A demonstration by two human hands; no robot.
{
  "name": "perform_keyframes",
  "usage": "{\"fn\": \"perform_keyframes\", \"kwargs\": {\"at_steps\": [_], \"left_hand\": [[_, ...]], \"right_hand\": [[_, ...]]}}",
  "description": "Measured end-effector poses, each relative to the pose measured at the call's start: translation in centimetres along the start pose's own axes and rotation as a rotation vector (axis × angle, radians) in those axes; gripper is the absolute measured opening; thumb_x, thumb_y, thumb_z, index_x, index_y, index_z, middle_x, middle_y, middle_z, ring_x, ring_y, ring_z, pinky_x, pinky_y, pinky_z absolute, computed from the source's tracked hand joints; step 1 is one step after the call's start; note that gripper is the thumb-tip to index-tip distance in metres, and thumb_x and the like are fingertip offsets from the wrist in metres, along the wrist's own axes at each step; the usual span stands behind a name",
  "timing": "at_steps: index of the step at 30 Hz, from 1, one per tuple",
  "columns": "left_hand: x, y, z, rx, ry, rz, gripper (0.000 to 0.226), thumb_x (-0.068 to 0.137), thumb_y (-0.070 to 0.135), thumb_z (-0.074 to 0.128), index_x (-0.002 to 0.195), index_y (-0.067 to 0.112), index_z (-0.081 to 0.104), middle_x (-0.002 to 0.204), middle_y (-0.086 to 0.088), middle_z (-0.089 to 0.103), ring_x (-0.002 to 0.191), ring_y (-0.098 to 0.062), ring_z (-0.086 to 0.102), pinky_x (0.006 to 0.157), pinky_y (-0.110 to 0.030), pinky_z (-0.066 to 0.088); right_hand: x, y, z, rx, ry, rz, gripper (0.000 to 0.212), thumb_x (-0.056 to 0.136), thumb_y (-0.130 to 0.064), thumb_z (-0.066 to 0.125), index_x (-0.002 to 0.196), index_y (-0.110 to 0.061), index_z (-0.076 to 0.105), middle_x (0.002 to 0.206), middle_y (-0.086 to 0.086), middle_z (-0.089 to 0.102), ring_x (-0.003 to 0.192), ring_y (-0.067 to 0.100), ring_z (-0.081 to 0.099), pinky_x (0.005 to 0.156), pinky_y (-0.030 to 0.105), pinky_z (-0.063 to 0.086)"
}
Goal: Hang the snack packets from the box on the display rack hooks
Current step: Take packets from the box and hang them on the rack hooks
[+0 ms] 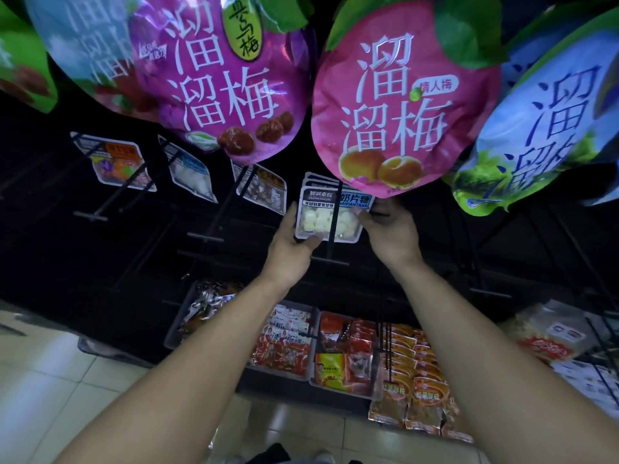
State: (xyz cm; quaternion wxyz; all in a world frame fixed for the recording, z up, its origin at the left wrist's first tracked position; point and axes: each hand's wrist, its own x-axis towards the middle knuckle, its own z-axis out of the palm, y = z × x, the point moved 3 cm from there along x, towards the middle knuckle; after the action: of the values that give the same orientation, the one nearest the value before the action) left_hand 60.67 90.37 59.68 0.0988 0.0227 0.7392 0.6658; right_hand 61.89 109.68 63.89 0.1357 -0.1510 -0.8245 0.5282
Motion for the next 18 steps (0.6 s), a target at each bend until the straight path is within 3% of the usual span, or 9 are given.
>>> {"fn": "perform_keyframes", "kwargs": {"at_steps": [2, 6, 10, 12, 14, 15, 18], "left_hand": [[-1.1, 0.3, -0.2, 0.013, -0.023, -0.004, 0.083, 0.084, 0.038, 0.074, 0.158, 0.035, 0.035, 0.155, 0.014, 0.049, 0.145, -0.009, 0.044, 0.122, -0.045, 0.036], [-3.8, -0.5, -1.1, 0.025, -0.016, -0.098, 0.075, 0.100, 0.014, 0.064, 0.162, 0.028, 0.025, 0.168, 0.006, 0.028, 0.155, -0.012, 0.024, 0.126, -0.034, 0.024], [-8.3, -4.6, -3.3, 0.032, 0.044, -0.171, 0.062, 0.101, 0.013, 0.064, 0.156, 0.025, 0.039, 0.161, 0.006, 0.039, 0.151, -0.011, 0.028, 0.119, -0.026, 0.028], [-11.3, -7.4, -5.0, 0.025, 0.136, -0.224, 0.056, 0.100, 0.006, 0.063, 0.152, 0.017, 0.044, 0.146, 0.007, 0.050, 0.144, -0.012, 0.040, 0.113, -0.018, 0.037], [-14.4, -10.7, -7.1, 0.065, 0.220, -0.299, 0.052, 0.098, 0.000, 0.064, 0.147, 0.009, 0.050, 0.133, 0.005, 0.056, 0.131, -0.012, 0.052, 0.096, -0.006, 0.044], [-16.0, -12.6, -8.2, 0.094, 0.239, -0.346, 0.050, 0.097, 0.000, 0.065, 0.145, 0.008, 0.052, 0.131, 0.002, 0.058, 0.126, -0.011, 0.054, 0.090, -0.007, 0.045], [-20.6, -18.4, -11.9, 0.217, 0.231, -0.517, 0.048, 0.094, 0.007, 0.071, 0.140, 0.012, 0.058, 0.141, -0.006, 0.060, 0.131, -0.016, 0.055, 0.099, -0.022, 0.043]], "right_hand": [[-0.3, 1.1, 0.3, 0.041, 0.031, 0.042, 0.034, 0.090, -0.032, 0.077, 0.119, -0.014, 0.069, 0.110, -0.002, 0.073, 0.094, 0.011, 0.070, 0.087, 0.033, 0.057], [-2.8, 3.5, 0.7, 0.075, 0.101, 0.133, 0.039, 0.096, -0.033, 0.070, 0.130, -0.017, 0.063, 0.120, -0.005, 0.067, 0.088, -0.005, 0.059, 0.074, 0.009, 0.044], [-8.2, 5.8, 3.2, 0.157, 0.123, 0.105, 0.025, 0.100, -0.028, 0.063, 0.124, -0.020, 0.065, 0.113, -0.009, 0.067, 0.094, -0.006, 0.061, 0.072, 0.000, 0.043], [-11.2, 6.5, 5.3, 0.161, 0.078, 0.077, 0.018, 0.102, -0.024, 0.061, 0.119, -0.022, 0.065, 0.106, -0.012, 0.065, 0.093, -0.007, 0.062, 0.073, 0.000, 0.043], [-14.0, 7.5, 7.9, 0.141, -0.030, 0.068, 0.014, 0.102, -0.020, 0.061, 0.115, -0.021, 0.066, 0.103, -0.012, 0.065, 0.088, -0.013, 0.061, 0.071, 0.000, 0.043], [-15.4, 8.1, 9.4, 0.118, -0.116, 0.078, 0.013, 0.101, -0.019, 0.061, 0.113, -0.022, 0.066, 0.104, -0.011, 0.066, 0.086, -0.014, 0.061, 0.071, 0.002, 0.044], [-19.4, 10.7, 14.7, -0.067, -0.476, 0.119, 0.014, 0.098, -0.018, 0.064, 0.104, -0.031, 0.066, 0.103, -0.012, 0.071, 0.090, -0.003, 0.066, 0.076, 0.017, 0.050]]}}
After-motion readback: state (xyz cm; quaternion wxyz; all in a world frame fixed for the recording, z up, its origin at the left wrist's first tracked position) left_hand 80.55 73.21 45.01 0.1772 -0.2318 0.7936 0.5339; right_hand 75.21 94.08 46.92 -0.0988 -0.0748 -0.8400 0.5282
